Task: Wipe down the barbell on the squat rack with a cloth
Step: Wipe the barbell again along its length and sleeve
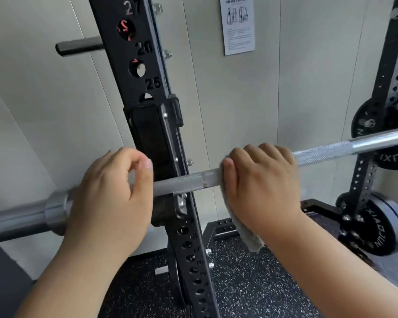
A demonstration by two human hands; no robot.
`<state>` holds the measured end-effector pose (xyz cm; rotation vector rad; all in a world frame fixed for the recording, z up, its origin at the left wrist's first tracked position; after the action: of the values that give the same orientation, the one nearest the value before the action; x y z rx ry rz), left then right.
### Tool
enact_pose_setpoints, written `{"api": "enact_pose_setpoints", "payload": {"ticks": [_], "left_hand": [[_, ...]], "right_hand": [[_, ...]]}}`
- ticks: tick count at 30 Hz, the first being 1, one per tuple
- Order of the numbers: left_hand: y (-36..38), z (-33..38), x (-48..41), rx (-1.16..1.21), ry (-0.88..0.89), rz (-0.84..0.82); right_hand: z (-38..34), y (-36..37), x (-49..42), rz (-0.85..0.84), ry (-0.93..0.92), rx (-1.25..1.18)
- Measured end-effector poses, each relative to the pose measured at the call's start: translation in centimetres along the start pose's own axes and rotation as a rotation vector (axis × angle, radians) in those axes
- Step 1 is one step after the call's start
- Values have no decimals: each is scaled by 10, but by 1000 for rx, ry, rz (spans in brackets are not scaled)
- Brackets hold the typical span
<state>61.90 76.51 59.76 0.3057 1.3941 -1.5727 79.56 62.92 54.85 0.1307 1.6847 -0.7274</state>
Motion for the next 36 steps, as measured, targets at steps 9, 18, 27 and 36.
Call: {"api": "enact_pose_setpoints", "payload": {"ticks": [9, 18, 27, 36], "left_hand": [[66, 91, 21, -410, 272, -234], [116, 113, 2, -372, 188, 38], [110, 117, -10, -434, 270, 72], [111, 109, -18, -457, 290, -52]], "right_hand": [[84, -16, -1, 26, -114, 27], [66, -16, 21, 60, -220, -39], [57, -6, 4, 82, -57, -64], [107, -16, -16, -12, -26, -1]]}}
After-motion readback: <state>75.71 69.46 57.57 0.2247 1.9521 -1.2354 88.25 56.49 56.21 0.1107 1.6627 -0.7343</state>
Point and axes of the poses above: each hand's wrist, its own x-axis away from the middle knuckle, its own y-axis out of the palm, z = x × y, the point moved 7 cm from there along -x, towards the middle knuckle, and after that the axes turned 2 degrees about -z, right-handed, at the moved point
